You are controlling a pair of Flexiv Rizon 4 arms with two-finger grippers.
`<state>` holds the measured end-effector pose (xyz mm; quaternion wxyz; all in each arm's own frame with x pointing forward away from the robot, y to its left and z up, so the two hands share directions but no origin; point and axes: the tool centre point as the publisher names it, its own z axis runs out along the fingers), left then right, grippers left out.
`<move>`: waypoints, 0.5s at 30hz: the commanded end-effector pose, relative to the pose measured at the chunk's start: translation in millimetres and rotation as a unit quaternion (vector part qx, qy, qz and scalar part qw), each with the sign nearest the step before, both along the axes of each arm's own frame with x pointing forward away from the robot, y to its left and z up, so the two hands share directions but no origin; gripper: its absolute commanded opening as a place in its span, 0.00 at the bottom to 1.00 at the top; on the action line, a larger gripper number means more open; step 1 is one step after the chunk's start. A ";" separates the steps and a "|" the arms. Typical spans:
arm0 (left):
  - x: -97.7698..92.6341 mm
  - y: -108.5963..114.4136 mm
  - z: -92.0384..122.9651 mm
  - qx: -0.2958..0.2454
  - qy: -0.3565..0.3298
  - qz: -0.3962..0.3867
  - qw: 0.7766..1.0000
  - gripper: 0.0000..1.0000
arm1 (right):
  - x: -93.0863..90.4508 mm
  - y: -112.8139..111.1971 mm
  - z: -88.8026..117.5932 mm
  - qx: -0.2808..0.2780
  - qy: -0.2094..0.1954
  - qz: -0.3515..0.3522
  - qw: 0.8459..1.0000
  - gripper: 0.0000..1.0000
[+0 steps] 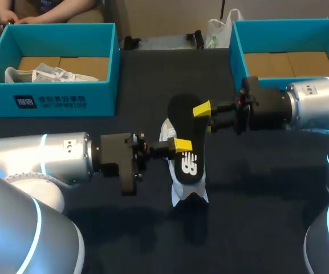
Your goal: Take the shoe out of the shoebox, open the shoe tongue, remove and reinsert the insole, then place the shoe into the shoebox
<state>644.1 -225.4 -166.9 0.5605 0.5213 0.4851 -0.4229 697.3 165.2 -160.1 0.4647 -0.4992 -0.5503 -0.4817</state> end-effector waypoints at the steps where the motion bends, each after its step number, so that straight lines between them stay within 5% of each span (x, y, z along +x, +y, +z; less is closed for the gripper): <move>1: 3.2 -11.8 -1.4 0.001 -0.003 0.001 1.000 0.00 | -0.8 1.9 -1.9 0.002 -0.001 -0.002 1.000 0.27; 4: 2.9 -13.3 -1.7 0.002 -0.004 -0.001 1.000 0.00 | -1.4 1.6 -2.4 0.003 -0.001 -0.003 1.000 0.02; 11: -0.6 -11.9 -1.2 0.000 0.005 -0.004 1.000 0.04 | -2.8 0.2 -5.6 0.003 0.000 -0.007 1.000 0.00; 13: -2.2 -8.2 -0.1 0.004 0.012 -0.016 1.000 0.83 | -2.4 -0.4 -7.3 0.004 0.001 -0.008 1.000 0.00; 14: -2.4 -5.9 0.3 0.004 0.013 -0.017 1.000 1.00 | -2.0 -0.9 -8.2 0.004 0.001 -0.008 1.000 0.00; 15: -2.5 -3.1 0.5 0.008 0.020 -0.027 0.999 1.00 | -1.6 -1.5 -8.9 0.004 0.001 -0.009 1.000 0.00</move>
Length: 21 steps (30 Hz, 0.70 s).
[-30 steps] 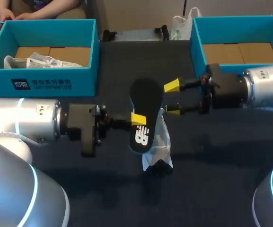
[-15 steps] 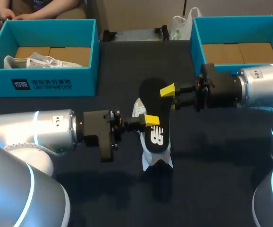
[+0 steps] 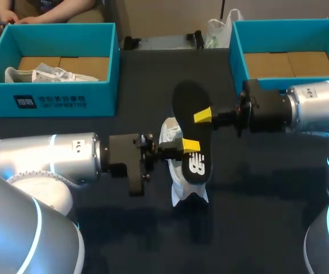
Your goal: Take the shoe out of the shoebox, open the shoe tongue, remove and reinsert the insole, then place the shoe into the shoebox
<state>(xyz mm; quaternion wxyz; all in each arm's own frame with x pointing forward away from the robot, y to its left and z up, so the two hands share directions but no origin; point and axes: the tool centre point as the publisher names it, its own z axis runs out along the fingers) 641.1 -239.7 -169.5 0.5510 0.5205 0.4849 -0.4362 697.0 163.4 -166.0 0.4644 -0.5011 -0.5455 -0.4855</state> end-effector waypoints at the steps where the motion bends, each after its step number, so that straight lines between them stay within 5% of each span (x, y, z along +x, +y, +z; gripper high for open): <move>1: 0.4 13.9 3.1 0.011 0.010 -0.020 1.000 1.00 | -0.7 -0.4 -3.9 0.001 0.000 -0.004 1.000 0.00; 21: 34.4 56.4 21.0 0.179 0.045 -0.043 0.982 1.00 | 3.3 -6.5 -24.7 0.007 0.013 -0.010 1.000 0.00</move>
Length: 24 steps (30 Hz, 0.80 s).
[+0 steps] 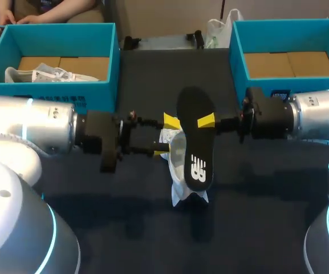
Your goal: Take the shoe out of the shoebox, open the shoe tongue, remove and reinsert the insole, then place the shoe into the shoebox
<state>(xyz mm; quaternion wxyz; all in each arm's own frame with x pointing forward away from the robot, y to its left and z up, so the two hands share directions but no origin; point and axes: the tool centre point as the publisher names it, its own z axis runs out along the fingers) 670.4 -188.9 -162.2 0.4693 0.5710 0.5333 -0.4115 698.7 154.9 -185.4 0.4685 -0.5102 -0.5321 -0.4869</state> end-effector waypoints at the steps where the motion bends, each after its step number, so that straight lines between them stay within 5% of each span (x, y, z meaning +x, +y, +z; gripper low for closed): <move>1: 6.4 5.1 15.2 0.086 0.017 -0.025 0.996 1.00 | 1.7 1.9 -6.4 0.003 0.001 0.000 1.000 0.00; 15: 12.8 -3.5 15.3 0.281 0.068 -0.024 0.957 1.00 | 0.5 3.5 -14.7 0.006 0.008 0.003 1.000 0.00; 24: 12.8 -3.5 15.3 0.281 0.068 -0.024 0.957 1.00 | 2.9 5.5 -14.8 -0.002 0.007 0.003 1.000 0.00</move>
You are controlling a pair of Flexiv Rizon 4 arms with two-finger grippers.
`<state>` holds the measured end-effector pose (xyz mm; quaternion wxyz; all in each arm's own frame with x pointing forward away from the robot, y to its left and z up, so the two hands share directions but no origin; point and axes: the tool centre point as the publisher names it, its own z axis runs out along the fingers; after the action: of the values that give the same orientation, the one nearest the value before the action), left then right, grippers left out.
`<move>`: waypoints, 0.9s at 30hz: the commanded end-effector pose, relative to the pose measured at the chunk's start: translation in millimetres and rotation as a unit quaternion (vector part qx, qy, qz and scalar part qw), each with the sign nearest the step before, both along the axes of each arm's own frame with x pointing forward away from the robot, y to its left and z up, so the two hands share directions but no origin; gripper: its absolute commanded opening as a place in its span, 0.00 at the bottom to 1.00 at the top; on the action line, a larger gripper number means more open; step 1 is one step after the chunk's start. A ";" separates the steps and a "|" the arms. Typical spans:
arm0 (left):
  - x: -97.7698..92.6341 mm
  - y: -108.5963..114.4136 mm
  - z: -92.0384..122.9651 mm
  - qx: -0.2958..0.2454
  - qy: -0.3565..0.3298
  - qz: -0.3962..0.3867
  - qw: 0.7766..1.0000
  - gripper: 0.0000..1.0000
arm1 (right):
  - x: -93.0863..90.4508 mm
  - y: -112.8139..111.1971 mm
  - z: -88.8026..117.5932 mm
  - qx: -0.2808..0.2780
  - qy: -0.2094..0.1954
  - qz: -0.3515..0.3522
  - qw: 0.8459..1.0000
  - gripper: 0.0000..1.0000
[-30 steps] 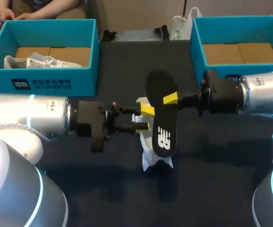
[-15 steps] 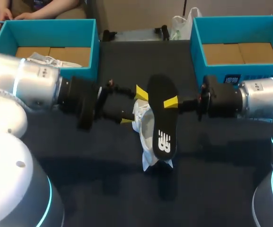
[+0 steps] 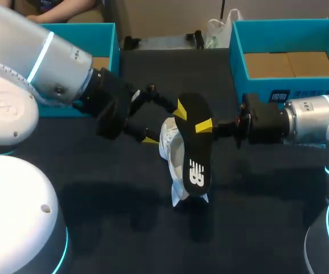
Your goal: Take the shoe out of the shoebox, open the shoe tongue, remove and reinsert the insole, then place the shoe into the shoebox
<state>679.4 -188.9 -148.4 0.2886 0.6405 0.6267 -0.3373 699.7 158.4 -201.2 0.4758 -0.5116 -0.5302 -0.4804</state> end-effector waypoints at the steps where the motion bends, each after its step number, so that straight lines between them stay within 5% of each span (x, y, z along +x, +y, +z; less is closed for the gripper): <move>1: 3.8 -3.5 1.6 0.069 -0.001 -0.006 0.998 1.00 | 2.4 2.1 1.6 -0.003 -0.003 -0.003 1.000 0.00; 8: 4.5 -5.6 4.0 0.071 0.017 -0.004 0.997 1.00 | 6.3 6.7 2.2 -0.016 -0.004 0.002 1.000 0.00; 27: 33.3 -23.1 11.7 0.284 0.042 0.056 0.956 1.00 | 11.6 15.8 -3.3 -0.036 -0.016 0.000 0.999 0.00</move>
<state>704.2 -203.7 -138.4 0.1881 0.6135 0.7249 -0.2507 710.4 169.8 -203.0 0.4492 -0.5196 -0.5548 -0.4695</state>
